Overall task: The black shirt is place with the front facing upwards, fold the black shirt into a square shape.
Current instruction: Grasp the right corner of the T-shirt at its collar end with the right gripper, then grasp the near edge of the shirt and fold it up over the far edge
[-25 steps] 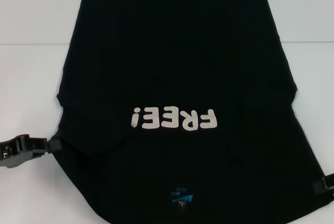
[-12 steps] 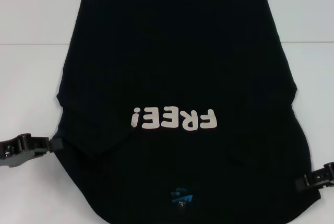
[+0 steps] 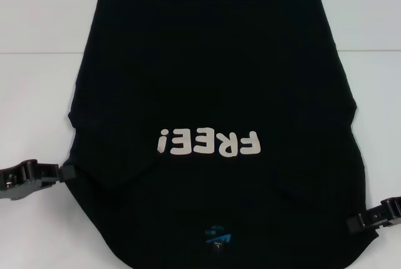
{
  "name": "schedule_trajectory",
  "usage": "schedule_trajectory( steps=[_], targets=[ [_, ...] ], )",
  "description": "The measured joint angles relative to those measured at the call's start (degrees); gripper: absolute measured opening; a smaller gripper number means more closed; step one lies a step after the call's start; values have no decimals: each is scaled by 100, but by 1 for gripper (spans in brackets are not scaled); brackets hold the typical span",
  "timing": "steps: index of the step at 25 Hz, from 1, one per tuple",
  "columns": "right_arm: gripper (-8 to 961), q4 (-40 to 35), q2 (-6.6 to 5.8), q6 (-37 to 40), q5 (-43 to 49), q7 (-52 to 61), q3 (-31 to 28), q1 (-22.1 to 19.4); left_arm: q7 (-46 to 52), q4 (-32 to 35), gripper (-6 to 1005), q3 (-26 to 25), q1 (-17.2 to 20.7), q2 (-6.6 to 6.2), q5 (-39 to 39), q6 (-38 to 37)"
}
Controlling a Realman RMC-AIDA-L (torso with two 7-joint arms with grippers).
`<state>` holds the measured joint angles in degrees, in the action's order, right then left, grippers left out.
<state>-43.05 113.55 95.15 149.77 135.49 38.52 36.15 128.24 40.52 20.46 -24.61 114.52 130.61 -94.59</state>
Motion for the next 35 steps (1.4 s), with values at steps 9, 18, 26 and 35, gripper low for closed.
schedule_trajectory(
  steps=[9,18,26,35],
  targets=[
    [407,0,-18,86,-18,-96,-47,-57,0,-5,26,2,1,0,0,2],
    [186,-8,-70,132,-31,-156,-83,-86,-66,7,27,76,12,-9,78,-261],
    [66,-80,-212,600,-54,-302,-193,-219,-87,239,26,339,271,-45,150,-919],
    [65,-222,-216,1067,-25,-452,-226,-570,-127,733,26,437,710,85,286,-1785]
  ],
)
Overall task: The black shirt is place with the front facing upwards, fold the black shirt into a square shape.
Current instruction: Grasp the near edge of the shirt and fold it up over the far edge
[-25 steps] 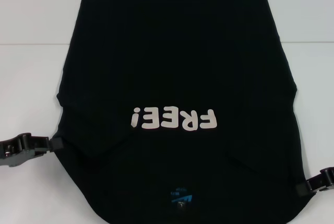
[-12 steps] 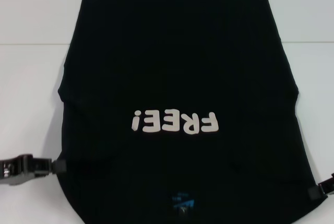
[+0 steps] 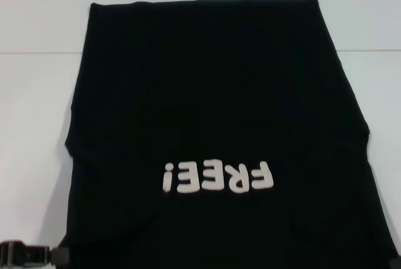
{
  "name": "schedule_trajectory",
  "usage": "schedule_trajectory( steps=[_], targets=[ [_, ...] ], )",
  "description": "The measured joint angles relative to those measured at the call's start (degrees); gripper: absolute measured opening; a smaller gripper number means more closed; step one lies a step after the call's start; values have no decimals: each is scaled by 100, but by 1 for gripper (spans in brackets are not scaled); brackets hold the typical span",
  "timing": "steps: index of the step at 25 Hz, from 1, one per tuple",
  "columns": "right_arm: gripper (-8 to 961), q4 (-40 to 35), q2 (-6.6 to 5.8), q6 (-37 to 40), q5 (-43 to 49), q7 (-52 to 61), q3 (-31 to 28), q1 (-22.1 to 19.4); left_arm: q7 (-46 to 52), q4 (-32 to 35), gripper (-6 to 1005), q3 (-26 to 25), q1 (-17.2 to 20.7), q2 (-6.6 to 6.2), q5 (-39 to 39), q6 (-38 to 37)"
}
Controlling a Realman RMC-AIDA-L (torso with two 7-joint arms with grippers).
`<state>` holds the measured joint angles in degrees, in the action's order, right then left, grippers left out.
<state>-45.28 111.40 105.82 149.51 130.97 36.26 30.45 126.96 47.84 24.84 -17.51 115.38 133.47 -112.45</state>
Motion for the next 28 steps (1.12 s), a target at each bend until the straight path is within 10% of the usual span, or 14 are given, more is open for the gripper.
schedule_trajectory(
  steps=[15,24,28],
  targets=[
    [66,28,-24,-382,-2192,-27,-867,281,139,-960,27,-843,-1163,-232,-887,582],
    [66,107,25,-2927,-2971,107,-786,868,359,-1333,27,-796,-2144,-144,-1219,3176],
    [66,473,177,-4492,-2949,-89,-172,1115,59,-1365,27,-665,-2397,138,-1220,4472]
  ],
)
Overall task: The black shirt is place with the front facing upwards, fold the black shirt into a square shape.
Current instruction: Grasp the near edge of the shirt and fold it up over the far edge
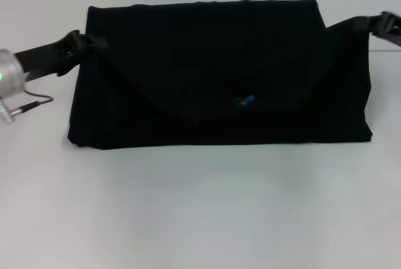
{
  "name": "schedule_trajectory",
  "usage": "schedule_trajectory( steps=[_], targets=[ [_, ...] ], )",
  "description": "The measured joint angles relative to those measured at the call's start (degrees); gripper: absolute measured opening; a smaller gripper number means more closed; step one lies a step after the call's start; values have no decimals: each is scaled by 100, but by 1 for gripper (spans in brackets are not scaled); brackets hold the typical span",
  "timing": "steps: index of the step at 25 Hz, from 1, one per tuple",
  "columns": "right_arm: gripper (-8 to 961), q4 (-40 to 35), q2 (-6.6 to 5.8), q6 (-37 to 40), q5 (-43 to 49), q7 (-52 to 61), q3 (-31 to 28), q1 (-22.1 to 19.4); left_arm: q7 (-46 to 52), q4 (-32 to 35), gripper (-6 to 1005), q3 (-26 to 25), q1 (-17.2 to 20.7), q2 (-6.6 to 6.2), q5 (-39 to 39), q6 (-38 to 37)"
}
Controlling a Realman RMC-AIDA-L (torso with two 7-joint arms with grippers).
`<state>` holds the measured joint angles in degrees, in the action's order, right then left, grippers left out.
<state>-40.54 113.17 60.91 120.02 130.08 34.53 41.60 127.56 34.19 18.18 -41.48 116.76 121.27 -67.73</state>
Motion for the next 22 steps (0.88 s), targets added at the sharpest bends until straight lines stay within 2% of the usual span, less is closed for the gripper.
schedule_trajectory(
  steps=[3,8,9,12,13,18,22],
  targets=[
    [66,349,93,-1020,0,-191,524,147,-119,71,27,327,-49,241,-1,936],
    [65,602,266,-2310,110,-307,1291,293,-146,179,27,888,-62,382,-12,1810],
    [65,606,299,-2502,130,-309,1427,313,-145,231,27,939,-61,416,-12,1887],
    [65,556,334,-2691,133,-309,1600,375,-153,763,26,975,22,661,-95,2041],
    [65,524,335,-2700,125,-307,1607,402,-153,894,26,985,55,705,-148,2066],
    [65,295,340,-2675,75,-286,1617,515,-157,1081,27,1036,97,705,-471,2122],
    [65,425,373,-2875,92,-385,1636,645,-279,1059,28,1169,89,700,-519,2389]
  ],
)
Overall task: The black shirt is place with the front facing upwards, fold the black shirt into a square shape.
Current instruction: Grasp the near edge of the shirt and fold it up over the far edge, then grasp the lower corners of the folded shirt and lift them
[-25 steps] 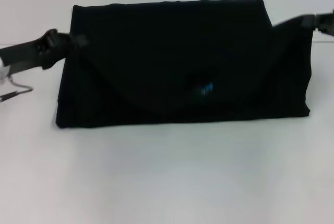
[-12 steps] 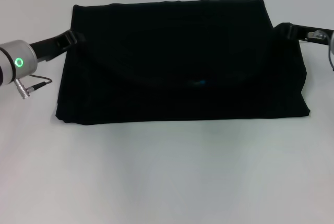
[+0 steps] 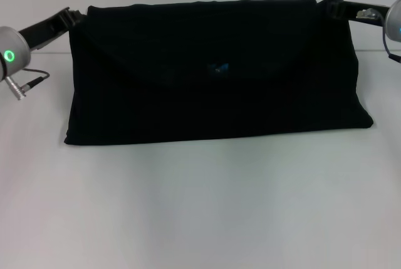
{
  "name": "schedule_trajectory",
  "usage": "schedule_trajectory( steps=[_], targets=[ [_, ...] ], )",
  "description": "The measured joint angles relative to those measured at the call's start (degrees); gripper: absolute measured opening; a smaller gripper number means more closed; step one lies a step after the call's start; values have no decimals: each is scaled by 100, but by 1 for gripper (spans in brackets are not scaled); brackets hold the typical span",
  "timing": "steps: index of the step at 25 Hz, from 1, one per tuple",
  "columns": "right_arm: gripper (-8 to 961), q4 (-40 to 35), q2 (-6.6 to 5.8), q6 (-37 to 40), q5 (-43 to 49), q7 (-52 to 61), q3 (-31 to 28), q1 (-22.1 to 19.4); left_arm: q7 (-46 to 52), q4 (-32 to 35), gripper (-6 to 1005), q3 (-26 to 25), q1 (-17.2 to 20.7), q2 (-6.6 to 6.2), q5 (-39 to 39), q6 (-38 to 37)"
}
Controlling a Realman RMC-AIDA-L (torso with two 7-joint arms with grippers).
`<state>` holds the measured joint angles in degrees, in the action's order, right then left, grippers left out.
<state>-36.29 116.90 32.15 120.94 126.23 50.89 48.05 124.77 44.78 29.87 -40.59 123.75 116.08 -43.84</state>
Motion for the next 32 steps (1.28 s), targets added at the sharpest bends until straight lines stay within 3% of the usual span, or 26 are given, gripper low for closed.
schedule_trajectory(
  steps=[11,18,21,25,27,28,32],
  targets=[
    [67,344,160,-840,28,-281,480,227,-35,-94,30,624,-59,17,-23,598],
    [70,421,94,-751,29,-154,493,232,-95,-184,32,845,-114,-10,-19,613],
    [72,535,17,-730,65,-138,525,234,-72,-473,33,981,-239,-139,37,620],
    [74,769,-127,-609,255,76,503,310,142,-1375,65,1064,-564,-580,100,634],
    [150,658,-163,-430,247,226,487,226,242,-1558,96,1057,-592,-709,99,511],
    [189,523,-183,-282,234,315,476,151,297,-1544,112,1045,-543,-737,90,374],
    [354,-269,-296,740,222,766,350,-273,535,-904,203,1004,-168,-637,51,-188]
  ],
)
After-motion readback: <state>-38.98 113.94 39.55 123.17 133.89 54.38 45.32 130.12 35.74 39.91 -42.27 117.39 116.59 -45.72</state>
